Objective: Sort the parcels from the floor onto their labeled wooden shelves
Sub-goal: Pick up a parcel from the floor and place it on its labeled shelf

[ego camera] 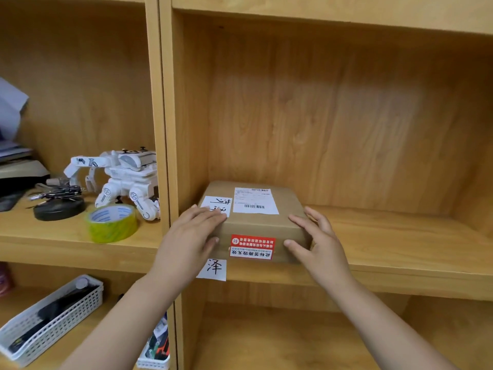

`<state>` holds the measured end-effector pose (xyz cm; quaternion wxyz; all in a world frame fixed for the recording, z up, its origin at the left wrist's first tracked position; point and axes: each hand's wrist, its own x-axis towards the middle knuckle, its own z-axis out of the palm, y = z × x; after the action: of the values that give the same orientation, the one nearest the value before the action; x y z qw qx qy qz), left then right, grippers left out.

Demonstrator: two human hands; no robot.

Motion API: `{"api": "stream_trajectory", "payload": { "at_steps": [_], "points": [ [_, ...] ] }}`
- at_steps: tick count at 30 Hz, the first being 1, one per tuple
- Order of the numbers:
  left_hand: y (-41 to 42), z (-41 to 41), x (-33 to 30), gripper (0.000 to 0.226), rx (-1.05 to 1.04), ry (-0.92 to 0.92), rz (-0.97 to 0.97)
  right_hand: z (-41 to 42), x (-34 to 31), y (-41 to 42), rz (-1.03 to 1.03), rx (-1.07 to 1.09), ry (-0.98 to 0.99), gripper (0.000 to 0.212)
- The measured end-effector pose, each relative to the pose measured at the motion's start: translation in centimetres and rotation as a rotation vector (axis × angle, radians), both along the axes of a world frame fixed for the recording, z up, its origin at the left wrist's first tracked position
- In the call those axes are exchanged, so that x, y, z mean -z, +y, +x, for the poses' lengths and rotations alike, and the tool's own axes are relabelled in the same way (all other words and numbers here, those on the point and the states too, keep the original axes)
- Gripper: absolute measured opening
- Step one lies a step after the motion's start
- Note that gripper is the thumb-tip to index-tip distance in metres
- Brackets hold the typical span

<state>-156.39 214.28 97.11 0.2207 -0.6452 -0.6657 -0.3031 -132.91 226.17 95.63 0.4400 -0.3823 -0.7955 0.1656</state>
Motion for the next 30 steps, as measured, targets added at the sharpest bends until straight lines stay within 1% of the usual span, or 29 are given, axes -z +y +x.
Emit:
{"api": "stream_trajectory", "payload": {
  "at_steps": [2, 5, 7, 9, 15, 18, 23, 27, 30],
  "points": [
    [0.6, -0.3, -0.3, 0.05, -0.03, 0.051, -0.021, -0.8, -0.4, 0.0, 0.04, 0.057, -0.065, 0.05],
    [1.8, -0.7, -0.4, 0.058, -0.087, 0.146, -0.021, -2.1, -1.0, 0.1, 0.08, 0.125, -0.155, 0.048],
    [2.5, -1.0, -0.5, 0.063, -0.109, 0.186, -0.013, -3.0, -1.2, 0.2, 0.103, 0.164, -0.205, 0.048],
    [3.0, -1.3, -0.4, 0.063, -0.124, 0.216, -0.007, -3.7, -1.4, 0.4, 0.118, 0.202, -0.247, 0.048],
    [4.0, -1.9, -0.7, 0.057, -0.146, 0.212, -0.042, -5.3, -1.5, 0.8, 0.15, 0.296, -0.364, 0.05],
    [4.1, -1.9, -0.5, 0.055, -0.13, 0.217, -0.04, -5.5, -1.4, 0.4, 0.163, 0.339, -0.403, 0.055],
    [4.1, -0.4, 0.6, 0.05, 0.004, 0.214, 0.027, -4.8, -0.1, -1.3, 0.226, 0.45, -0.422, 0.068],
    [5.2, 2.3, 1.5, 0.05, 0.178, 0.201, 0.069, -3.1, 1.3, -2.9, 0.204, 0.515, -0.459, 0.069],
    [6.0, 5.6, 2.4, 0.051, 0.327, 0.184, 0.064, -0.6, 2.7, -4.4, 0.195, 0.598, -0.494, 0.067]
  ]
}}
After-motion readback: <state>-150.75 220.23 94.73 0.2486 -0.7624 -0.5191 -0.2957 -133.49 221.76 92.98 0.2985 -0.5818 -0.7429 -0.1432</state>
